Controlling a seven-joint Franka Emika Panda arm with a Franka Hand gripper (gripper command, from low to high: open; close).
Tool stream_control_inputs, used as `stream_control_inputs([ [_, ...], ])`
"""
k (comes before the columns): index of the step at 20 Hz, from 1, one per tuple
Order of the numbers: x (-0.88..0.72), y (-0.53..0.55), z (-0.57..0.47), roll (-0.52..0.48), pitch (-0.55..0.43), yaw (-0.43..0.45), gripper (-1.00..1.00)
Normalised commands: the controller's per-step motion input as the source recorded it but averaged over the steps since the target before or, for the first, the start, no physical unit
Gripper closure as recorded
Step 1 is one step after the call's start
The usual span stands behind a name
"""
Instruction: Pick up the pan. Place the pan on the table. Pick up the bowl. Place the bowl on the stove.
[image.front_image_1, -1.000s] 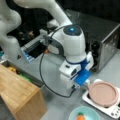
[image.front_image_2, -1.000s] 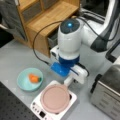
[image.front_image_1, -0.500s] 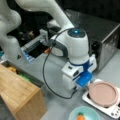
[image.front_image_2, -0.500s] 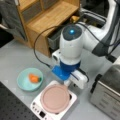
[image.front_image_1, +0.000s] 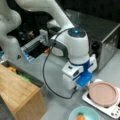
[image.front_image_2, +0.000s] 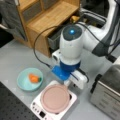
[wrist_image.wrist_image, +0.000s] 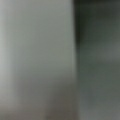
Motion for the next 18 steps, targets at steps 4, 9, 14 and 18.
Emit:
stream_control_inputs([
  [4,0.11,0.33,-0.01,-0.194,0.064,0.079,1.0],
  [9,0.13,0.43,-0.05,-0.176,0.062,0.102,1.0],
  [14,0.12,0.45,-0.05,-0.171,0.064,0.137,1.0],
  [18,0.12,0.45,-0.06,-0.162,0.059,0.151,1.0],
])
